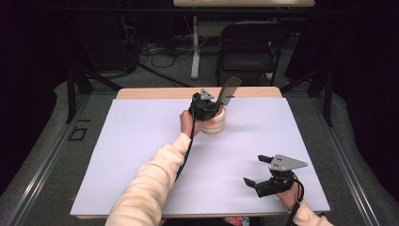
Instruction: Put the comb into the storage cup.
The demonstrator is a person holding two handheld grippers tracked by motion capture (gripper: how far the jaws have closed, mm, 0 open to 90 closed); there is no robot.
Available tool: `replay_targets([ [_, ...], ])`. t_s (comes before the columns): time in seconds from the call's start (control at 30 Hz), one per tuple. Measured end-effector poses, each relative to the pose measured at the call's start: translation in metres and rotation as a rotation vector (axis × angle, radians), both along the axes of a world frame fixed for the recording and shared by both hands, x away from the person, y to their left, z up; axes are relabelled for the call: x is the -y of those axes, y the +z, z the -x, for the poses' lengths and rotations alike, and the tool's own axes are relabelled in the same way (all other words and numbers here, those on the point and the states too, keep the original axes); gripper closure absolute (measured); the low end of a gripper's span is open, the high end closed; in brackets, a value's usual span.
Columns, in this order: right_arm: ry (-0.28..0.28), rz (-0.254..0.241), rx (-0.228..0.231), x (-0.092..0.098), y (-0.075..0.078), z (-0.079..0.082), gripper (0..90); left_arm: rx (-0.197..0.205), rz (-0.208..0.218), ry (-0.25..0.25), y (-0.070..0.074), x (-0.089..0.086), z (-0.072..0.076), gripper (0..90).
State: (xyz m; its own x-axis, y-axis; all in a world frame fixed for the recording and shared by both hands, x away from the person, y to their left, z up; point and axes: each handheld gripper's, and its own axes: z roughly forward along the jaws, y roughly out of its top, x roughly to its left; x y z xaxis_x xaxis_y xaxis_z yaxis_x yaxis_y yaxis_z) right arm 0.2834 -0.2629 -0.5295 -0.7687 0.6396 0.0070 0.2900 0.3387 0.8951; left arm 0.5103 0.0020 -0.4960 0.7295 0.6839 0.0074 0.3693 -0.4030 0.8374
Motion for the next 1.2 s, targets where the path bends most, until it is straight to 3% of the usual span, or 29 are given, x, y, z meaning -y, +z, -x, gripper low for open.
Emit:
replay_targets([
  [0.2, 0.0, -0.001, 0.0, 0.0, 0.0, 0.0, 0.7, -0.009, 0.012, -0.013, 0.0, -0.001, 0.0, 62.9],
  [0.53, -0.001, 0.0, 0.0, 0.0, 0.0, 0.0, 0.7, 0.017, 0.03, -0.008, 0.011, -0.005, 0.005, 39.1],
  [0.9, 0.0, 0.001, -0.002, 0.0, 0.0, 0.0, 0.7, 0.0, 0.002, -0.048, 0.026, -0.008, 0.011, 17.3],
  [1.2, 0.0, 0.002, -0.002, 0.0, 0.0, 0.0, 0.7, -0.015, -0.027, -0.08, 0.036, -0.013, 0.021, 8.9],
])
